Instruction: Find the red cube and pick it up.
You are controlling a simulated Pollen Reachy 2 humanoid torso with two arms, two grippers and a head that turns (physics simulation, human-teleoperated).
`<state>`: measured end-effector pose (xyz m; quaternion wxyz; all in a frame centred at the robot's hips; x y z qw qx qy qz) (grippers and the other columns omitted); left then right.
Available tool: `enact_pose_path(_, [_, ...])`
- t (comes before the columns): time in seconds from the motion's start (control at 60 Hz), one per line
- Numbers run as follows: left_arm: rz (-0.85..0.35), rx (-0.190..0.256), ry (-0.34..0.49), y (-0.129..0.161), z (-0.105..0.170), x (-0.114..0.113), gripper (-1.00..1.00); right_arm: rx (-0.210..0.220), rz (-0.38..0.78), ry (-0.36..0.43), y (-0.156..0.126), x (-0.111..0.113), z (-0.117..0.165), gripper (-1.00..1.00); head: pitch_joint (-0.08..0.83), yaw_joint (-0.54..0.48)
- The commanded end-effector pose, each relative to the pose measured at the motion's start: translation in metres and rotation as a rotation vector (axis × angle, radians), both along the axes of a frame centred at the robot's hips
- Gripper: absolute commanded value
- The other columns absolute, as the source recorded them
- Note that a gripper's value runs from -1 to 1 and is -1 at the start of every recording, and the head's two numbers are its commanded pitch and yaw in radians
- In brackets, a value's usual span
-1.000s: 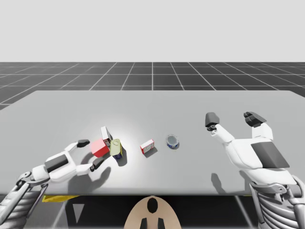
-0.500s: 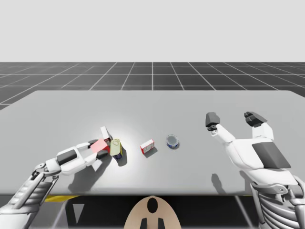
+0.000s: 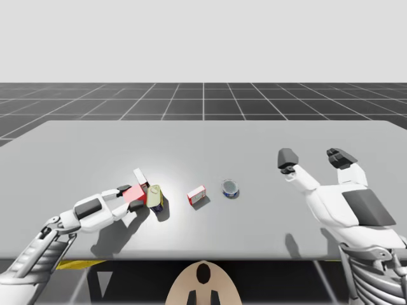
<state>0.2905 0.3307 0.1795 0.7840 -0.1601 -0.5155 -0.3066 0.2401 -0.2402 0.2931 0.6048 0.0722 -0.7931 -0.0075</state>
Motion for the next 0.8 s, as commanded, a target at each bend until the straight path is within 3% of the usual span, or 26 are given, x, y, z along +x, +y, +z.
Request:
enact_pose_path(0.017, [-0.002, 0.001, 0.038, 0.0, -0.008, -0.008, 1.0, 0.049, 0.037, -0.006, -0.004, -0.002, 0.001, -1.0, 0.301, 0.43])
enact_pose_path(0.167, [0.005, 0.012, -0.001, 0.004, 0.01, -0.014, 1.0, 0.045, 0.044, -0.022, -0.006, -0.002, 0.001, -1.0, 0.278, 0.43])
enact_pose_path(0.333, [0.015, 0.007, -0.098, 0.012, 0.05, -0.029, 1.0, 0.042, 0.05, -0.032, -0.008, -0.002, 0.002, -1.0, 0.268, 0.43])
enact_pose_path(0.583, [0.063, 0.041, -0.306, 0.015, 0.122, -0.052, 1.0, 0.032, 0.061, -0.042, -0.01, -0.001, 0.001, -1.0, 0.245, 0.43])
enact_pose_path(0.7, [0.098, 0.031, -0.427, 0.009, 0.161, -0.059, 1.0, 0.027, 0.064, -0.036, -0.011, 0.0, 0.0, -1.0, 0.233, 0.43])
enact_pose_path(0.8, [0.142, -0.011, -0.551, 0.003, 0.197, -0.064, 1.0, 0.025, 0.064, -0.034, -0.01, 0.0, -0.001, -1.0, 0.227, 0.43])
